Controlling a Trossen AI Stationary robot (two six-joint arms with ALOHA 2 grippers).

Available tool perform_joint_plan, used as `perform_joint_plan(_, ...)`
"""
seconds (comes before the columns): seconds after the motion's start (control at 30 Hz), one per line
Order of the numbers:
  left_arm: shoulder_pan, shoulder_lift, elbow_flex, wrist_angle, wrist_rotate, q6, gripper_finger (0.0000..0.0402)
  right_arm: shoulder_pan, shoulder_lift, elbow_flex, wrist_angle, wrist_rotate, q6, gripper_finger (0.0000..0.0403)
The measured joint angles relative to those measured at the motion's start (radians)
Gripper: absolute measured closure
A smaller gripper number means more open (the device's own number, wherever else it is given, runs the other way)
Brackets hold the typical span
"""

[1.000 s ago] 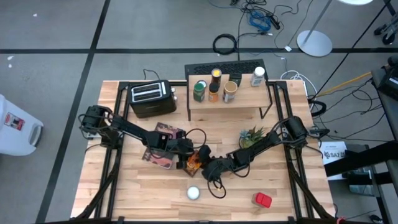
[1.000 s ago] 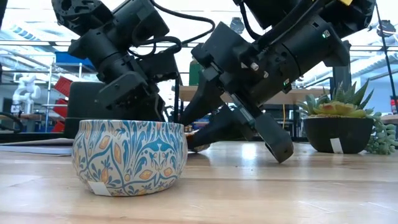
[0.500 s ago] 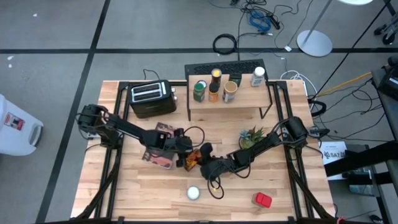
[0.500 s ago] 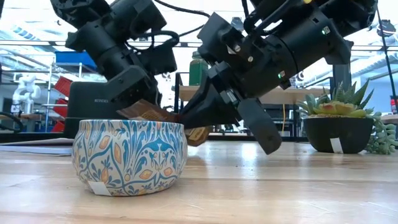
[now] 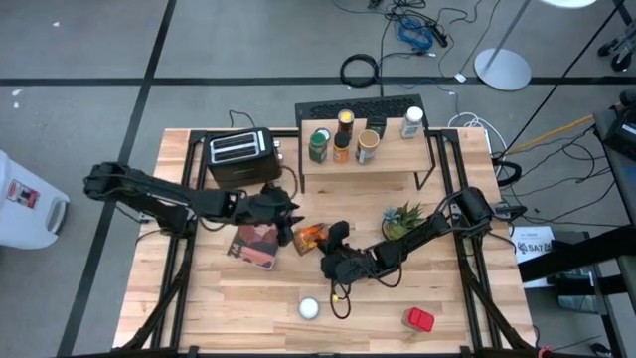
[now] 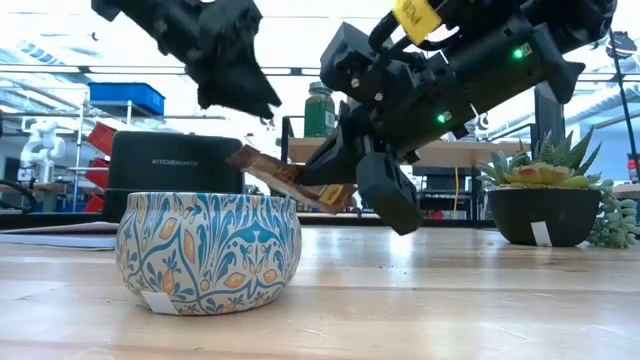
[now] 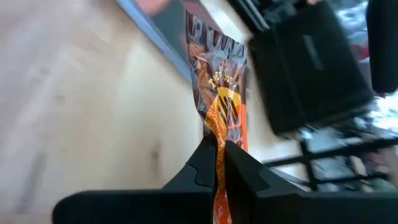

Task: Shelf spices
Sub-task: Put the orange seasoning pack on the shelf

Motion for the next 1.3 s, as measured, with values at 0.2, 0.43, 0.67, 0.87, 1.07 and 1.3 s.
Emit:
perform_joint_plan(0.2, -0.03, -0.059, 0.0, 0.11, -0.006, -0.17, 0.0214, 0.012, 0.0, 0.001, 0.009, 0.195, -0.102, 0.0397)
perform_joint_plan(0.43, -0.074, -0.058, 0.0, 0.198, -0.113, -0.291, 0.0214, 0.033, -0.005, 0.002, 0.112, 0.396, -0.299, 0.0398)
perform_joint_plan(0.67, -0.083, -0.054, 0.0, 0.199, -0.16, -0.367, 0.0214, 0.037, -0.055, 0.002, 0.194, 0.497, -0.404, 0.0397)
perform_joint_plan(0.87, -0.115, -0.054, 0.0, 0.207, -0.295, -0.403, 0.0214, 0.037, -0.125, 0.002, 0.198, 0.565, -0.436, 0.0396)
perform_joint_plan(1.07, -0.134, -0.042, 0.0, 0.39, -0.342, -0.414, 0.0214, 0.021, -0.162, 0.002, 0.225, 0.605, -0.484, 0.0396)
perform_joint_plan(1.3, -0.151, 0.019, 0.001, 0.477, -0.454, -0.385, 0.0214, -0.012, -0.161, 0.002, 0.29, 0.604, -0.528, 0.0397)
